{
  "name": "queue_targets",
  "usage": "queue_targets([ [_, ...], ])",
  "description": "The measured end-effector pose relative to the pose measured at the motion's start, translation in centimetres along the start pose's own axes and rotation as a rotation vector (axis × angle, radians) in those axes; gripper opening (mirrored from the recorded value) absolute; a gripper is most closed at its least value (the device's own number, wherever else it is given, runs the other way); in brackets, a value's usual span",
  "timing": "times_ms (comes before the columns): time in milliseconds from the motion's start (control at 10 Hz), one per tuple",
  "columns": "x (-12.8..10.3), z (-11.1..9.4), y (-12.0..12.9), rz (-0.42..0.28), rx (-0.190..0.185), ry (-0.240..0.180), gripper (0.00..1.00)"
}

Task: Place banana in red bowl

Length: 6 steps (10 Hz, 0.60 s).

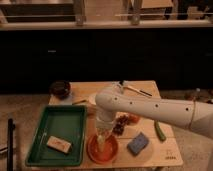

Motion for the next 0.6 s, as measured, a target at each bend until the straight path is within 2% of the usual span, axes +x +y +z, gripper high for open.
queue_targets([
  [300,-0.35,-0.12,-0.08,0.003,-0.012,-0.026,0.48],
  [600,-0.55,-0.22,-0.09,0.0,-0.02,-0.032,0.76],
])
